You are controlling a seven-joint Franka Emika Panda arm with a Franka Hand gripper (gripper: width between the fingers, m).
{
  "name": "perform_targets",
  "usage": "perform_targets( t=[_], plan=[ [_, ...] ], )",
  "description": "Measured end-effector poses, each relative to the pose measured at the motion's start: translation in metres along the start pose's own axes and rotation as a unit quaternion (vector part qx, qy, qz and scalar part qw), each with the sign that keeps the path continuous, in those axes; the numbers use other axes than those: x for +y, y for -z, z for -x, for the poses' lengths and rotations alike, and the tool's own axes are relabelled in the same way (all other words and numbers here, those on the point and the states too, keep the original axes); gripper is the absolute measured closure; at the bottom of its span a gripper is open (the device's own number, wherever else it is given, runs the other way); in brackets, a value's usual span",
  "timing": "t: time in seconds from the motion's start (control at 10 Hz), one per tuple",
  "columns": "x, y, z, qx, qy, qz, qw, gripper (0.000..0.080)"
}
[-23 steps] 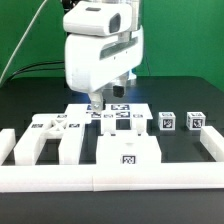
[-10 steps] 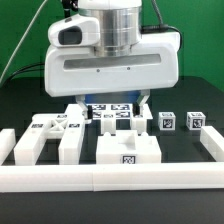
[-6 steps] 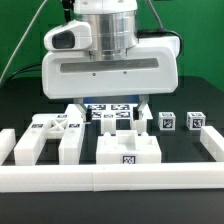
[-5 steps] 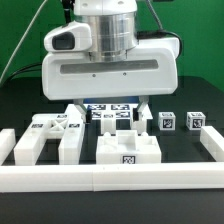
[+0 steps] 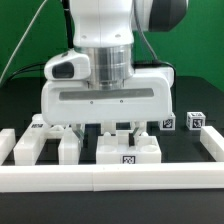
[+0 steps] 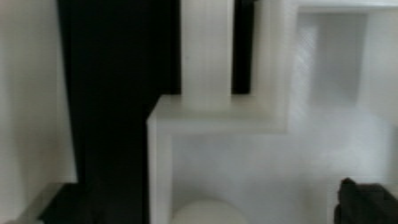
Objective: Assemble chair
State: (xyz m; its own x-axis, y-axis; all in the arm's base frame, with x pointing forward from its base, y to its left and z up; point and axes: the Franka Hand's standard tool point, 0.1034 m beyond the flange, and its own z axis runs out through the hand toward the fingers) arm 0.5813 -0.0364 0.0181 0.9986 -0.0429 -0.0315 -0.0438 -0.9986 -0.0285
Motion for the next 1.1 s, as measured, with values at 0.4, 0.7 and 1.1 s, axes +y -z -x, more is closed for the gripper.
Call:
perform_targets(
  t=[0.4, 0.7, 1.1],
  plan=[
    [0.0001, -0.0001, 0.0000, 0.000, 0.000, 0.000, 1.000, 0.0371],
    [0.0000, -0.0001, 0.0000, 0.000, 0.000, 0.000, 1.000, 0.0769],
    [0.0000, 0.0000, -0.0001, 0.000, 0.000, 0.000, 1.000, 0.0771]
  ],
)
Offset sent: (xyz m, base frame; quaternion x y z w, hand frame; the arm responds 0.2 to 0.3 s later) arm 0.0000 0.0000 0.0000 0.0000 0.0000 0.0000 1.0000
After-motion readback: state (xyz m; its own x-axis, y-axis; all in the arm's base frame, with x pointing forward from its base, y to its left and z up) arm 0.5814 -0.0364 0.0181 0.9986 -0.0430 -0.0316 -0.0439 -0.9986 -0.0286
